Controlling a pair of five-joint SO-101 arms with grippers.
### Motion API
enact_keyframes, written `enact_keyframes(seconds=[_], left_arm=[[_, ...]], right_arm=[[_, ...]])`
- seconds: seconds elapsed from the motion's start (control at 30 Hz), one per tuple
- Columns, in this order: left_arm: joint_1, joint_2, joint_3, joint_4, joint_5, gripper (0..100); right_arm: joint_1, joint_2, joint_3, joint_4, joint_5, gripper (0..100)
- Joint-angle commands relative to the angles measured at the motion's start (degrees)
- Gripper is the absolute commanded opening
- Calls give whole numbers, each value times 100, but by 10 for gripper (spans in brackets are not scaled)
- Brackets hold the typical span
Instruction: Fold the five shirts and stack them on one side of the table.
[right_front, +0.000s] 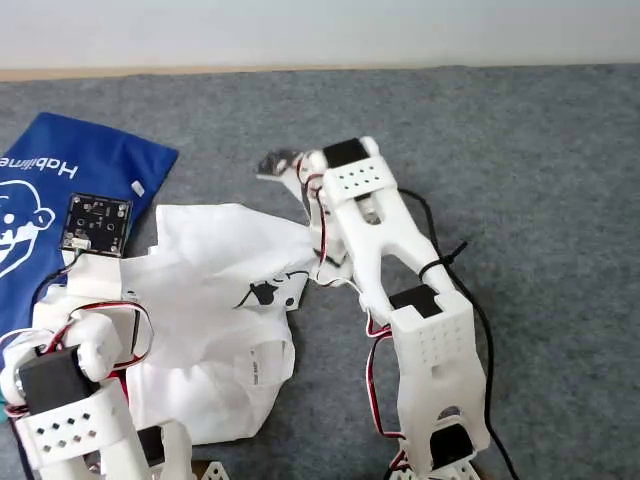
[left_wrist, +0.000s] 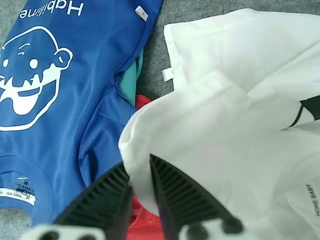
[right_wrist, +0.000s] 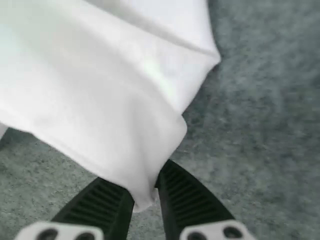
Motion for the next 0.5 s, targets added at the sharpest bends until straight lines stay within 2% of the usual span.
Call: enact_keyframes(seconds=[0.0,0.13,0.33,0.47], left_arm=[[-35,-70,-585,-88,0,2],[0,-62,-1235,-123,413,3],[9,-62,-2536,-123,624,3],[105,-35,-3275,-387,633,4]], right_arm=[[13,-743,-756,444,35,9],[75,-1323,-1037,734,35,9],[426,-2642,-1055,699,88,9],[875,-3582,-1055,690,536,9]])
